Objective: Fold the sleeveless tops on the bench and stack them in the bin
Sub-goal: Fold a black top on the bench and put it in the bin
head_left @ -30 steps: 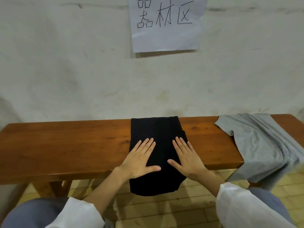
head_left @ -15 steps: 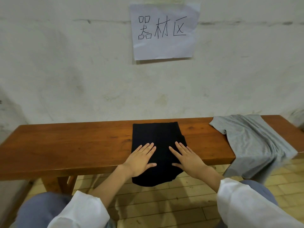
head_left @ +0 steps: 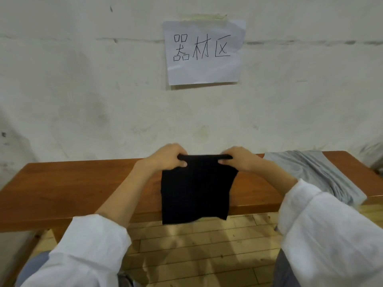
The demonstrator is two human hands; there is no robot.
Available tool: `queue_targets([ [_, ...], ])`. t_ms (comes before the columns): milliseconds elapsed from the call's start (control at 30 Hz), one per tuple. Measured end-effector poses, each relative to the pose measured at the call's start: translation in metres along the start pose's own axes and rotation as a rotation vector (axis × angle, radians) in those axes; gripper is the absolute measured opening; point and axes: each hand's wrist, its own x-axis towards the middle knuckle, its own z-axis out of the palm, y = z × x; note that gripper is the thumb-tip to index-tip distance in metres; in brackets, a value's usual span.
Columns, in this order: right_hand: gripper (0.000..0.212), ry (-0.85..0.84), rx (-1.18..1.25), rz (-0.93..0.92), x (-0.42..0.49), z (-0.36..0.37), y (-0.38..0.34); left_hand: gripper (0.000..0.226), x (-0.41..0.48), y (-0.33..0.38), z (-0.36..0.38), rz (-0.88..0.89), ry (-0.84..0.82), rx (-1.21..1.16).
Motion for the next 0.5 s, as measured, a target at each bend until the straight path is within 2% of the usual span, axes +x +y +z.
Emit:
queue_targets([
  [167, 0.027, 0.419, -0.057, -0.035, 0.020, -0.053, -0.024, 0.012, 0.017, 0.018, -0.051, 0.022, 0.394, 0.154],
  [233, 0.031, 0.578, -0.068, -0.038, 0.020, -0.055, -0.027, 0.016, 0.014, 0.021, -0.052, 0.106, 0.574, 0.235],
  [300, 0.033, 0.679, -0.104, -0.068, 0.015, -0.038, -0.024, 0.021, 0.007, 0.018, -0.038, 0.159, 0.660, 0.284],
  [367, 0.033, 0.677, -0.172, -0.072, 0.004, 0.001, -0.017, 0.029, -0.002, 0.006, -0.005, 0.147, 0.554, 0.324],
  [500, 0.038, 0.279, -0.286, 0.025, -0.027, 0.107, 0.000, 0.056, -0.029, -0.026, 0.085, 0.039, 0.091, 0.350],
])
